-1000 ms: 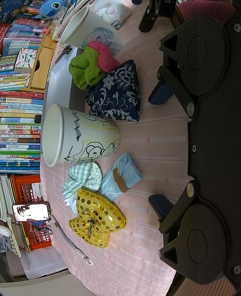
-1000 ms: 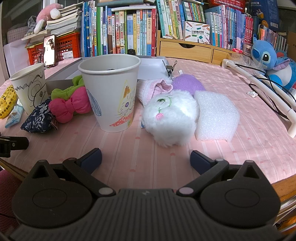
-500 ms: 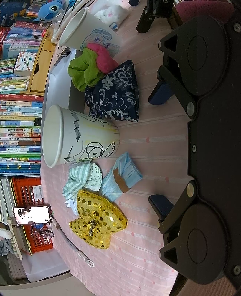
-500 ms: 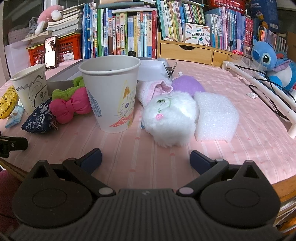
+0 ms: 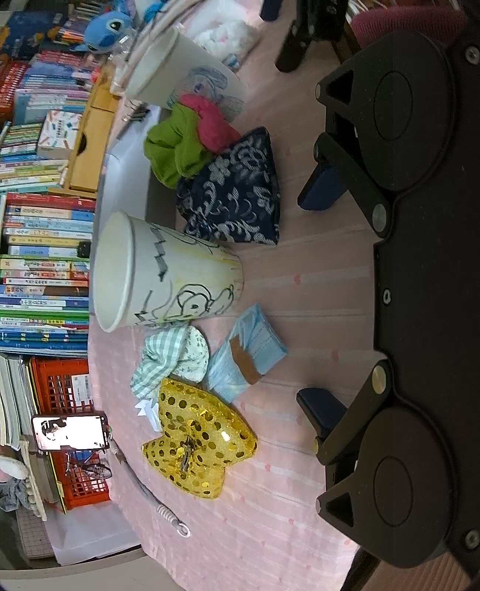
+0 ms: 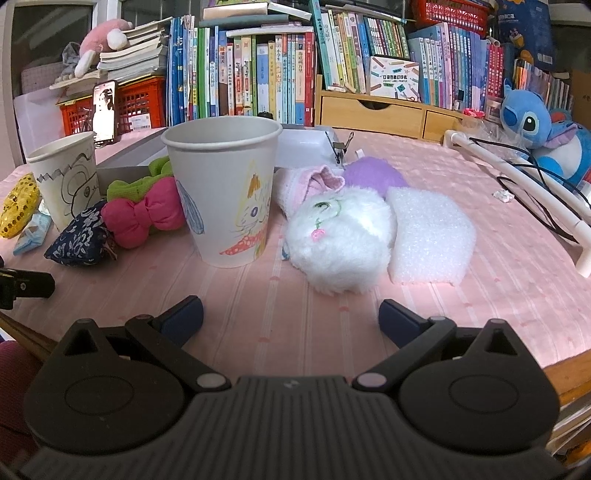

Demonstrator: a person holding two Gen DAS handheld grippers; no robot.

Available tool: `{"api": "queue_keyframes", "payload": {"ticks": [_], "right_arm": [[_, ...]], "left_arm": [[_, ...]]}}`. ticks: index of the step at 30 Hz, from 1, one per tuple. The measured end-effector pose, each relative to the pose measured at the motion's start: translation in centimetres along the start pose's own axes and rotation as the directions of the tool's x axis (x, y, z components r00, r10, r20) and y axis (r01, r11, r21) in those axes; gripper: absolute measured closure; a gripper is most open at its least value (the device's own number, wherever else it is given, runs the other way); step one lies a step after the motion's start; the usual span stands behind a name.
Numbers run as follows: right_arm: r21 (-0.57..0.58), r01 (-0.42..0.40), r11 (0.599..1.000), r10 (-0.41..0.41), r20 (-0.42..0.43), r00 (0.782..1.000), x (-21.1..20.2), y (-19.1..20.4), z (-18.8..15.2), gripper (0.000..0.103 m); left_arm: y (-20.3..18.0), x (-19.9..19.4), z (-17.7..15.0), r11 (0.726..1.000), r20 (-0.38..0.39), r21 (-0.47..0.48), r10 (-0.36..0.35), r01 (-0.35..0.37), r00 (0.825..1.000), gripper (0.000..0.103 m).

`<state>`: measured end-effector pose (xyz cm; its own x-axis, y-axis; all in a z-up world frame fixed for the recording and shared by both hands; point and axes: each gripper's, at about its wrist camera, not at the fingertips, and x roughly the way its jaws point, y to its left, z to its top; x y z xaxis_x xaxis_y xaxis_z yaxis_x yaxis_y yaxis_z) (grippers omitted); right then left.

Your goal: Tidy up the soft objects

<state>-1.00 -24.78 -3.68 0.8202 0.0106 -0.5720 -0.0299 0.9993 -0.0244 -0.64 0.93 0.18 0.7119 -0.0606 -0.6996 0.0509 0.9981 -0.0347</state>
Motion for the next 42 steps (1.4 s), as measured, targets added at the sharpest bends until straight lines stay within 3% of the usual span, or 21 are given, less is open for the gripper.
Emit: {"api": "queue_keyframes", "payload": {"ticks": [4,10,19,23,28,41,42], "right_arm": [[-0.002,-0.006,1.0,0.006,0.024,1.0,-0.6,-0.3,-0.1,0.0],[-0.021,0.055,0.998,-0.052,0.135,0.99,-2.1,-1.0,0.5,0.002],[-0.019,0.118,0.993,-0.113,0.172,0.979,-1.5,-2.3,1.8,0.004],[-0.053,0.12,0.991,-0.11,0.173,0.979,-1.2,-1.6,1.7,0.013],[-0.065,0.09,0.994,-0.079,0.16,0.984,-0.7,-0.8,1.5,0.016],[-0.061,0.095,0.994,-0.085,0.15,0.985,0.7,-0.6,1.7,0.017],[-0.065,0.098,0.993,-0.088,0.151,0.985,0.8,-0.5,1.7,0.017]], "left_arm": [[0.3,-0.9,0.3,1.0,0.037,-0.025,-0.015,0.016,0.999,0.007],[1.0,-1.9,1.0,0.998,0.134,-0.033,0.055,-0.051,0.989,0.016],[2.7,-0.3,2.0,0.991,0.111,-0.123,0.073,-0.059,0.991,0.034],[3.0,0.4,2.1,0.989,0.1,-0.138,0.075,-0.06,0.992,0.041],[3.0,1.1,2.0,0.986,0.092,-0.16,0.071,-0.056,0.993,0.041],[2.5,2.3,2.1,0.984,0.105,-0.15,0.108,-0.092,0.989,0.043],[2.4,2.4,2.1,0.985,0.107,-0.146,0.114,-0.098,0.988,0.046]]}}
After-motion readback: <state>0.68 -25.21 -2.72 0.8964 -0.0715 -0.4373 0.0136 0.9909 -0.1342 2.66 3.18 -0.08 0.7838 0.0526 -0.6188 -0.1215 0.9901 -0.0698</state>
